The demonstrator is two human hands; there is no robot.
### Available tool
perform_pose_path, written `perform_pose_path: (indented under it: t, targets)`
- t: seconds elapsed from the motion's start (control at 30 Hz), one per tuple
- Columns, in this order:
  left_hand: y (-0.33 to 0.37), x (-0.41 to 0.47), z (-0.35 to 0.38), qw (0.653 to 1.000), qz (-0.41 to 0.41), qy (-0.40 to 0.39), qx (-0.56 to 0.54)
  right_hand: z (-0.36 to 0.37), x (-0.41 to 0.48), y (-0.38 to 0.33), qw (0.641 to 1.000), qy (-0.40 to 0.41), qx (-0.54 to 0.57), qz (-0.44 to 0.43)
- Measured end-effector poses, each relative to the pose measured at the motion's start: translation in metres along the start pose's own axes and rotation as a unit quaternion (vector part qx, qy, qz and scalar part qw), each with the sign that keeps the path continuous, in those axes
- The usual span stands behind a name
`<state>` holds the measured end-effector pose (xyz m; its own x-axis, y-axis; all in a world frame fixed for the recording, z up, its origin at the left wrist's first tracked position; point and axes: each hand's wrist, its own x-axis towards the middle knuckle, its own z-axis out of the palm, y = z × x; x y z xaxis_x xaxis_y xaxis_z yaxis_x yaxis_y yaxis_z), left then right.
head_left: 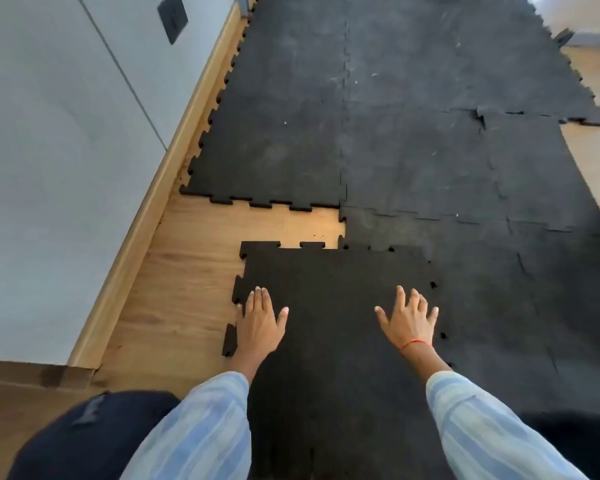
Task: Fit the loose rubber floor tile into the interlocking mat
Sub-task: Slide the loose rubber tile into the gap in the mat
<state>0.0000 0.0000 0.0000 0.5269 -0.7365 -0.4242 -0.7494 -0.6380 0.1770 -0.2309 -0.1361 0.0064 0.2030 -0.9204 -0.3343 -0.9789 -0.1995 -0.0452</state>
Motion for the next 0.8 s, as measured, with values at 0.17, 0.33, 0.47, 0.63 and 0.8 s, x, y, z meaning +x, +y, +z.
perform_pose_path:
  t: [0.17, 0.33, 0.47, 0.63, 0.8]
  targets:
    - [0.007, 0.036, 0.023, 0.999, -0.039, -0.034, -0.016, 0.034, 0.020, 0.005, 0.995, -0.043, 0.028, 0.085]
    - [-0.006, 0.038, 0.032, 0.989, -0.128, -0.048, -0.061, 0.041, 0.021, 0.007, 0.993, -0.036, 0.057, 0.095]
    - [-0.011, 0.040, 0.038, 0.950, -0.264, -0.095, -0.138, 0.046, 0.023, 0.029, 0.976, -0.053, 0.101, 0.188]
    - [-0.006, 0.050, 0.046, 0.949, -0.292, -0.044, -0.108, 0.051, 0.028, 0.037, 0.960, -0.066, 0.129, 0.238]
    - [-0.023, 0.059, 0.043, 0.940, -0.309, -0.008, -0.143, 0.046, 0.033, 0.043, 0.951, -0.033, 0.176, 0.251]
